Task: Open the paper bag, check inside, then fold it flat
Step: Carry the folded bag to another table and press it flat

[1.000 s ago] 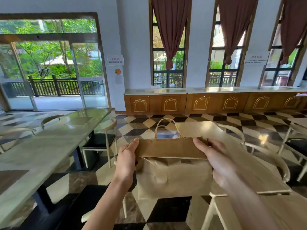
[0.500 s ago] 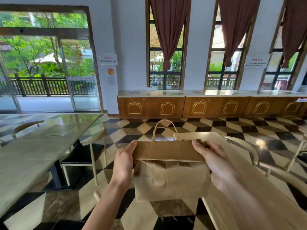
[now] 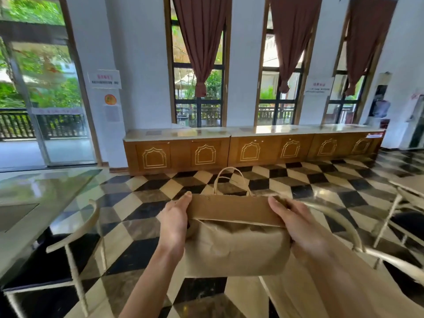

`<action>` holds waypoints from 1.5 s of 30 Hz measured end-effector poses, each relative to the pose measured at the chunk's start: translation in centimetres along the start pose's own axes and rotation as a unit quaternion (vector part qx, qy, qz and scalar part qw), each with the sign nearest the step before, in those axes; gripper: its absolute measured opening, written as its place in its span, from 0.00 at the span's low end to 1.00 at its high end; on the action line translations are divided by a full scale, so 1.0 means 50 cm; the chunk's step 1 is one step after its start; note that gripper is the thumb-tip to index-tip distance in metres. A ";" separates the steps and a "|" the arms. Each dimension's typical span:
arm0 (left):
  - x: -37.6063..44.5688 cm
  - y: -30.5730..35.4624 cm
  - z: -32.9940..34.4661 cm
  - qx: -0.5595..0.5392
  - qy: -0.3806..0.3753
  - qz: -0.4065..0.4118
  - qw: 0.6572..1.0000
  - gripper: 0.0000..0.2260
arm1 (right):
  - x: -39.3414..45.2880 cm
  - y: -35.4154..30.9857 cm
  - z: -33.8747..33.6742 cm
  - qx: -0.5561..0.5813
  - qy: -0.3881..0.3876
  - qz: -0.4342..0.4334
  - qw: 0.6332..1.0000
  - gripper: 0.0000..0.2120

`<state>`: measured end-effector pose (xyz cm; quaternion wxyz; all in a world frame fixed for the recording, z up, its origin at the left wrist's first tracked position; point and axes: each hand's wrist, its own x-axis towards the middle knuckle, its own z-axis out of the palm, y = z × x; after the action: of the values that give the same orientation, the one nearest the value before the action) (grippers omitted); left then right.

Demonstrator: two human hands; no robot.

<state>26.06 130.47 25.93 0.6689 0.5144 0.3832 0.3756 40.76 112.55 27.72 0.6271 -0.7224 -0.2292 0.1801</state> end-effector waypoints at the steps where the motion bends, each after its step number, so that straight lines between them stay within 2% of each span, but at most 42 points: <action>1: 0.036 -0.003 0.019 -0.004 -0.011 -0.002 1.000 0.14 | 0.034 0.001 0.001 0.002 0.000 -0.001 1.000 0.10; 3: 0.109 -0.011 0.057 0.001 -0.033 -0.004 0.999 0.14 | 0.102 0.007 0.003 -0.013 0.007 0.000 1.000 0.13; 6: 0.218 -0.021 0.128 0.023 -0.061 -0.017 0.998 0.20 | 0.212 0.026 -0.002 -0.021 0.037 -0.004 0.999 0.12; 9: 0.329 -0.037 0.214 0.025 -0.083 -0.046 0.995 0.18 | 0.326 0.051 -0.016 -0.016 0.053 -0.001 0.998 0.13; 12: 0.428 -0.053 0.305 0.009 -0.105 -0.048 0.993 0.10 | 0.442 0.069 -0.039 -0.003 0.066 -0.004 0.998 0.14; 15: 0.522 -0.058 0.407 0.008 -0.123 -0.043 0.991 0.10 | 0.550 0.077 -0.072 0.019 0.088 0.001 0.996 0.17; 19: 0.627 -0.065 0.542 0.028 -0.185 -0.016 0.982 0.16 | 0.673 0.085 -0.124 0.028 0.132 0.009 0.991 0.18; 22: 0.695 -0.081 0.632 0.054 -0.201 0.005 0.978 0.13 | 0.741 0.099 -0.155 0.033 0.170 0.020 0.985 0.16; 28: 0.804 -0.151 0.826 0.072 -0.264 -0.040 0.961 0.10 | 0.829 0.158 -0.229 0.055 0.280 0.044 0.957 0.16; 33: 0.879 -0.224 0.959 0.103 -0.339 -0.058 0.933 0.13 | 0.882 0.199 -0.255 0.063 0.356 0.040 0.931 0.14; 39: 0.951 -0.298 1.038 0.122 -0.451 -0.048 0.883 0.08 | 0.939 0.266 -0.242 0.044 0.455 0.072 0.887 0.11; 42: 0.971 -0.345 1.061 0.130 -0.517 -0.068 0.843 0.09 | 0.951 0.321 -0.241 0.004 0.492 0.098 0.865 0.18; 45: 0.988 -0.401 1.082 0.173 -0.547 -0.080 0.815 0.12 | 0.950 0.377 -0.238 -0.038 0.519 0.118 0.846 0.20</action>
<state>97.85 149.34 9.69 0.6956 0.7102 0.0528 -0.0945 88.72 127.16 12.16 0.6002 -0.7556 0.2101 -0.1573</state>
